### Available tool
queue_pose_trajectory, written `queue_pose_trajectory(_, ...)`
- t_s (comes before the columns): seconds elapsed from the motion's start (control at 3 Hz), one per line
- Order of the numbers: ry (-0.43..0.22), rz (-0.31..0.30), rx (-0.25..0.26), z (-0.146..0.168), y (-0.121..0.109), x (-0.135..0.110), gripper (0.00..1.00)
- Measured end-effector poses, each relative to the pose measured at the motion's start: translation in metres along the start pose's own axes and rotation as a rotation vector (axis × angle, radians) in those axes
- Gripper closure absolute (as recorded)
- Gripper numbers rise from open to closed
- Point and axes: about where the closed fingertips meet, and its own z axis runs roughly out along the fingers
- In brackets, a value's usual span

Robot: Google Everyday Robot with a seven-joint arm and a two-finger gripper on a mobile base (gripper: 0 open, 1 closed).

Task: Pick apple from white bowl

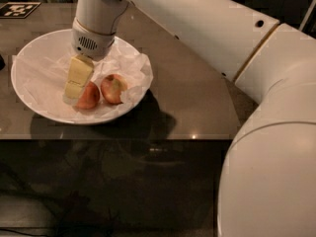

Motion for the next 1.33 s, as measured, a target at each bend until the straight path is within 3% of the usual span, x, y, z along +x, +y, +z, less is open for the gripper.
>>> queue_pose_trajectory(0.33, 0.006, 0.017, -0.042, 0.013, -0.001, -0.005, 0.00)
queue_pose_trajectory(1.0, 0.009, 0.026, -0.070, 0.024, -0.006, -0.002, 0.00)
queue_pose_trajectory(1.33, 0.000, 0.049, -0.119, 0.035, 0.007, 0.005, 0.00)
